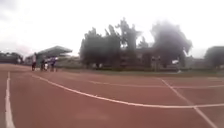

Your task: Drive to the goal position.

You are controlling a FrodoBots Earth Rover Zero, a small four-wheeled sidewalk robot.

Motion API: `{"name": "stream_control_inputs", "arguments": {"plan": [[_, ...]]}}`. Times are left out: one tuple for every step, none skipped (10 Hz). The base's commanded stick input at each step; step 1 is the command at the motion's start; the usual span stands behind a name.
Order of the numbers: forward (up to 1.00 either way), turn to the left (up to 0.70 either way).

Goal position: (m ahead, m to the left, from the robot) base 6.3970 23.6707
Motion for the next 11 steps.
{"name": "stream_control_inputs", "arguments": {"plan": [[0.7,0.04],[0.7,0.04],[0.7,0.05],[0.7,0.06],[0.7,0.13],[0.7,0.1],[0.7,0.1],[0.7,0.11],[0.7,0.03],[0.7,0.01],[0.7,0.08]]}}
